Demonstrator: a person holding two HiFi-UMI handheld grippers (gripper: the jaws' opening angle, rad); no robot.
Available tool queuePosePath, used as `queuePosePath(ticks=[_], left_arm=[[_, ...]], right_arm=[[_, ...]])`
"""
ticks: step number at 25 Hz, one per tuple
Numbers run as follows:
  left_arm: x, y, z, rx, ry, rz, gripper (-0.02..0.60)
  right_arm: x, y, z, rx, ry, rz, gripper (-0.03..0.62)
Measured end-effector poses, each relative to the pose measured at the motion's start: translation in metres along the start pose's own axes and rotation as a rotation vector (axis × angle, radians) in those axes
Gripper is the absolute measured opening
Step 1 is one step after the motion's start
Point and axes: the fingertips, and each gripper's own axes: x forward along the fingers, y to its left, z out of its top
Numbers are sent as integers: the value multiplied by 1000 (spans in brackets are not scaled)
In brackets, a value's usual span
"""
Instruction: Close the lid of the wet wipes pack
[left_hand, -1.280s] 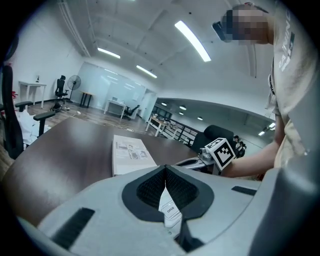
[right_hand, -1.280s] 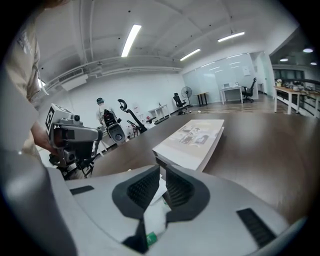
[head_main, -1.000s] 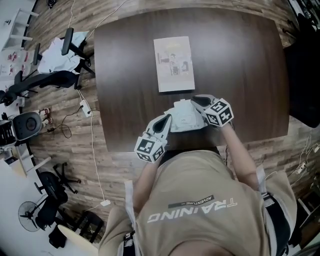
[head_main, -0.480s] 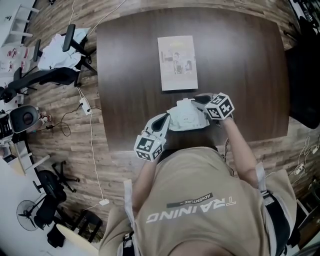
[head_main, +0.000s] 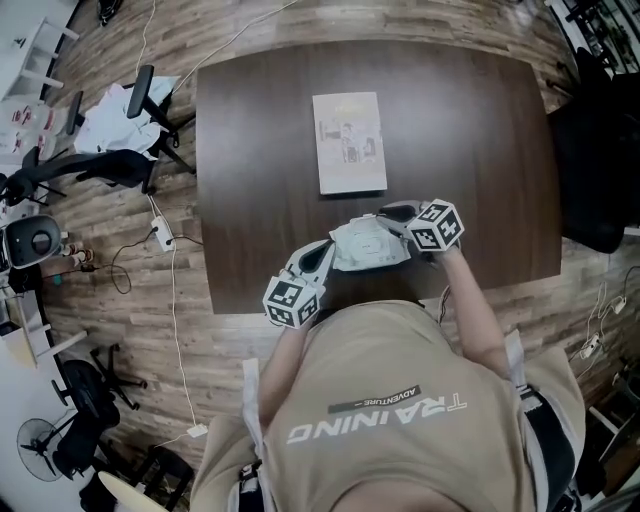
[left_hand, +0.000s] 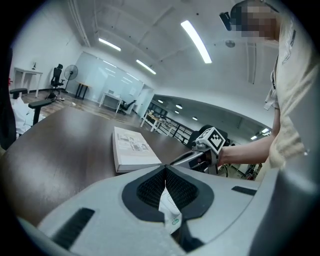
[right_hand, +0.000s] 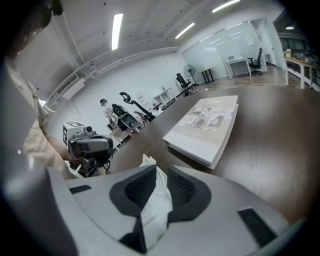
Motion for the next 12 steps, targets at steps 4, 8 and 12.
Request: queuePosePath(ticks=[4, 8, 12], left_arm=[[-5, -4, 12, 20, -30, -19, 9], [-8, -2, 20, 26, -61, -25, 9], [-10, 0, 24, 31, -75, -28, 9]], right_arm=[[-8, 17, 0, -10, -9, 4, 69], [-16, 29, -5, -23, -10, -2, 71], [-20, 37, -14, -17, 1, -2, 71]])
